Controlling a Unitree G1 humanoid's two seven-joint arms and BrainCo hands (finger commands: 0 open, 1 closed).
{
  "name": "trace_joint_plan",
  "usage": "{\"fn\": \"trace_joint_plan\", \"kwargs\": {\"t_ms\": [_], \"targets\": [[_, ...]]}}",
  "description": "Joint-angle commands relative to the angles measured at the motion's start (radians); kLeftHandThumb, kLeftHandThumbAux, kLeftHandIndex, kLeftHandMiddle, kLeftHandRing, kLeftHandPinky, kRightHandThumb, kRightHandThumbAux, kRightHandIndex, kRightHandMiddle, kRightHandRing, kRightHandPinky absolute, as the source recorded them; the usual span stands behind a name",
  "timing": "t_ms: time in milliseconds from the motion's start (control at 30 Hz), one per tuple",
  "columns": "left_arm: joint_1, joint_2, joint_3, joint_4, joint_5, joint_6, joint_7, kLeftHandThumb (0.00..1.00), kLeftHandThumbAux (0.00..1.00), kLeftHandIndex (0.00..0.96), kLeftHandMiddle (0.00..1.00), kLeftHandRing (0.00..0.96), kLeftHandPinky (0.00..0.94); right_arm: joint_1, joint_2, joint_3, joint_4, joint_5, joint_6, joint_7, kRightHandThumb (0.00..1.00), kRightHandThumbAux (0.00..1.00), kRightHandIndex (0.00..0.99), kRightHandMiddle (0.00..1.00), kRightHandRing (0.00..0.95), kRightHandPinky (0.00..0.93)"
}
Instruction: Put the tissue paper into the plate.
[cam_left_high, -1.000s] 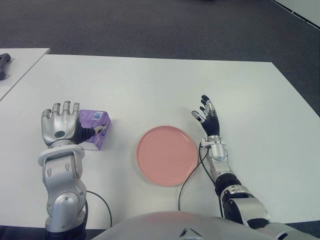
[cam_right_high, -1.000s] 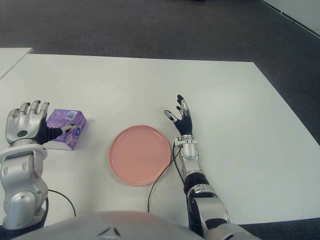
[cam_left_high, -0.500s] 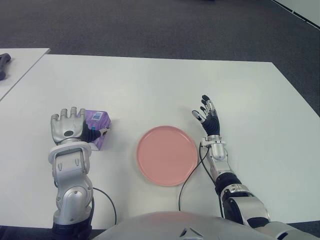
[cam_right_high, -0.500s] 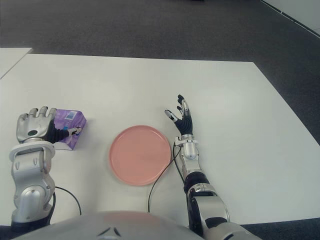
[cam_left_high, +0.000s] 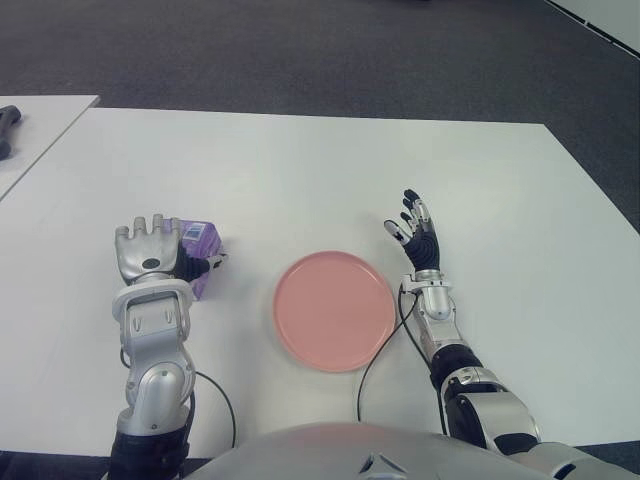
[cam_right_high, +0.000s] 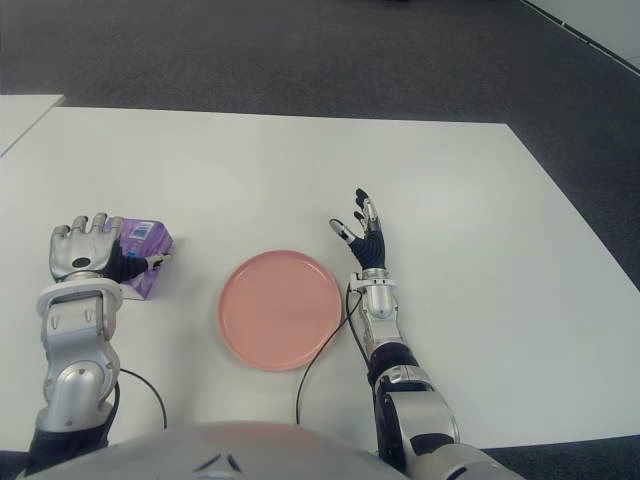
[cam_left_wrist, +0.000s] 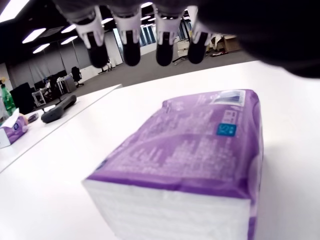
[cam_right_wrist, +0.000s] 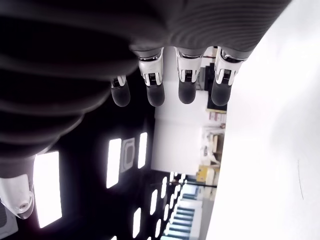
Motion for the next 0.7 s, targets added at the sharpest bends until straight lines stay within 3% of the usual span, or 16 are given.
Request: {"fn": "trace_joint_plan", "kwargs": {"t_ms": [33,333,700], "targets": [[-0.021,-0.001,-0.015,0.056,0.020,0.029,0.028,0.000,0.164,0.000,0.000,0.000,0.000,0.096,-0.004,0.005,0.077,-0.018,-0.009,-0.001,0.000,0.520,0.000,0.000,0.000,0.005],[-0.049,0.003,-0.037,0.105,0.028,0.068,0.037,0.000,0.171,0.000,0.000,0.000,0.000,0.098,-0.004,0.005,0.079,-0.018,-0.012,-0.001,0.000,0.520,0.000,0.000,0.000,0.005],[-0.093,0.027,-0.044,0.224,0.033,0.140,0.124,0.000,0.189,0.000,0.000,0.000,0.000,0.099,-0.006,0.004,0.079,-0.016,-0.013,0.001,0.000,0.520,0.000,0.000,0.000,0.005]]}}
